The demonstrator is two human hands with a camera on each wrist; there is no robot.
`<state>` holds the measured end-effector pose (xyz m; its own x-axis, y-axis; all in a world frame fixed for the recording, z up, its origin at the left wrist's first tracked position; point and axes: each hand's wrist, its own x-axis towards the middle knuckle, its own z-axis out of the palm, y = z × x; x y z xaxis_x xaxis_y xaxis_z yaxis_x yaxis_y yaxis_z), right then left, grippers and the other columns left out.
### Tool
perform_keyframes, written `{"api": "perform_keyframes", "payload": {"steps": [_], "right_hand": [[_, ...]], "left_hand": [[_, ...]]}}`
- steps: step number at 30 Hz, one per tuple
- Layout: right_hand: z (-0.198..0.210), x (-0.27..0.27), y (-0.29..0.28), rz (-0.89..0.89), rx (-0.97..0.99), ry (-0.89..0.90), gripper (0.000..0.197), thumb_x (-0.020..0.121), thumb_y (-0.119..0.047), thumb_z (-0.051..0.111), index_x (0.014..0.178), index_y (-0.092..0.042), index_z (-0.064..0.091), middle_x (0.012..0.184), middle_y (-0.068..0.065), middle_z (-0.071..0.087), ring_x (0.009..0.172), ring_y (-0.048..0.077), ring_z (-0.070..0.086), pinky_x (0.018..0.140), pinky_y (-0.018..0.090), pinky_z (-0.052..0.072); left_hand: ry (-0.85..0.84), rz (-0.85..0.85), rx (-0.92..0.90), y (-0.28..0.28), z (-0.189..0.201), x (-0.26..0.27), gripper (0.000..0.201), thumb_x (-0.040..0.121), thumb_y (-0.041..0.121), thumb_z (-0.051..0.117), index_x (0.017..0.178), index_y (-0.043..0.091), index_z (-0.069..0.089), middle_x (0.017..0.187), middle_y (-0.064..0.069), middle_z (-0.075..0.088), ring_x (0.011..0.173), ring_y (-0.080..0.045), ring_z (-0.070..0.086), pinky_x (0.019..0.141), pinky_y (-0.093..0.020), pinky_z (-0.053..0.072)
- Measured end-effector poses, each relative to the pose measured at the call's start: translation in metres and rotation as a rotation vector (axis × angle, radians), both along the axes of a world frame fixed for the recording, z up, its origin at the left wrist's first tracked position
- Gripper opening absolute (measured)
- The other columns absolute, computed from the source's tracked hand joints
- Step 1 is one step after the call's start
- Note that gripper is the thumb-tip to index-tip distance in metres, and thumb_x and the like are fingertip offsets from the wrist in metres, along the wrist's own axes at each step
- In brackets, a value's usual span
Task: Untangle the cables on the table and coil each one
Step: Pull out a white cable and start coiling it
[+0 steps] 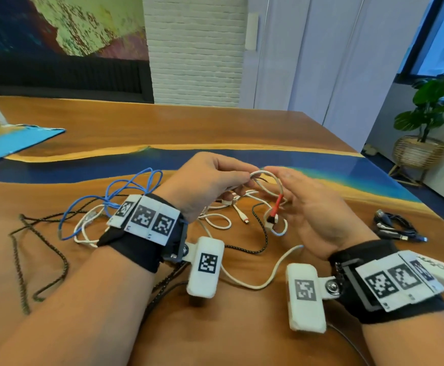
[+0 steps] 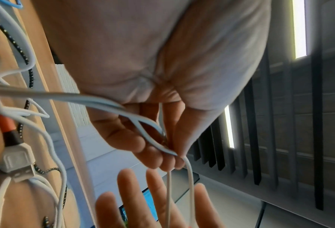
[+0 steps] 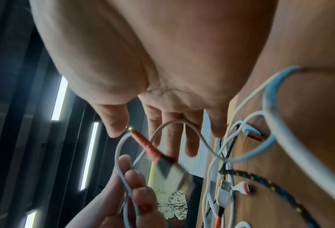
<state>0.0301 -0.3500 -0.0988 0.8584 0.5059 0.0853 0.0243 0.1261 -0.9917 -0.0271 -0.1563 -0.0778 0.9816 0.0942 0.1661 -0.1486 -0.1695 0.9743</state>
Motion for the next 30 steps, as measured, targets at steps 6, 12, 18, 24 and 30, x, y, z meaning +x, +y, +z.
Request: {"api": "perform_keyframes", "payload": {"steps": [6, 12, 18, 24, 30], "right_hand": [[-0.001, 0.002, -0.007, 0.051, 0.032, 0.017, 0.031, 0.082, -0.02, 0.069, 0.11, -0.007, 0.076, 0.071, 0.006, 0.059, 0.063, 0.021, 0.052, 0.061, 0.037, 0.05], [-0.004, 0.006, -0.004, -0.064, 0.059, 0.035, 0.019, 0.08, -0.003, 0.072, 0.098, -0.008, 0.072, 0.062, -0.001, 0.065, 0.041, 0.009, 0.043, 0.041, 0.022, 0.039], [0.001, 0.008, -0.009, -0.111, 0.317, 0.165, 0.026, 0.074, -0.009, 0.071, 0.099, -0.015, 0.067, 0.063, -0.006, 0.056, 0.049, 0.007, 0.032, 0.058, 0.028, 0.037], [0.006, 0.016, -0.022, -0.267, 0.629, 0.245, 0.012, 0.089, -0.025, 0.069, 0.082, -0.016, 0.066, 0.065, -0.004, 0.024, 0.054, 0.012, 0.029, 0.064, 0.032, 0.035], [0.002, 0.028, -0.027, -0.519, 0.251, 0.019, 0.007, 0.095, -0.02, 0.069, 0.089, -0.016, 0.072, 0.063, -0.007, 0.054, 0.065, 0.011, 0.053, 0.074, 0.034, 0.049]], "left_hand": [[-0.043, 0.006, 0.008, -0.001, -0.002, -0.001, 0.019, 0.093, -0.002, 0.067, 0.098, 0.011, 0.079, 0.09, -0.014, 0.077, 0.076, -0.019, 0.069, 0.058, -0.026, 0.048], [-0.018, -0.152, -0.265, -0.006, 0.004, -0.005, 0.031, 0.099, -0.002, 0.047, 0.092, 0.008, 0.076, 0.09, -0.015, 0.074, 0.078, -0.034, 0.073, 0.067, -0.035, 0.057], [0.056, -0.171, -0.294, -0.012, 0.001, -0.003, 0.027, 0.1, 0.003, 0.038, 0.105, 0.007, 0.064, 0.066, -0.01, 0.047, 0.05, -0.022, 0.035, 0.045, -0.029, 0.031], [-0.061, 0.164, -0.258, 0.002, 0.003, 0.001, 0.034, 0.103, 0.009, 0.043, 0.103, 0.003, 0.076, 0.072, -0.008, 0.063, 0.063, -0.019, 0.058, 0.064, -0.033, 0.049], [-0.29, 0.268, -0.742, 0.014, 0.009, 0.007, 0.027, 0.1, -0.001, 0.041, 0.103, -0.007, 0.067, 0.096, -0.017, 0.073, 0.1, -0.03, 0.073, 0.092, -0.034, 0.059]]}}
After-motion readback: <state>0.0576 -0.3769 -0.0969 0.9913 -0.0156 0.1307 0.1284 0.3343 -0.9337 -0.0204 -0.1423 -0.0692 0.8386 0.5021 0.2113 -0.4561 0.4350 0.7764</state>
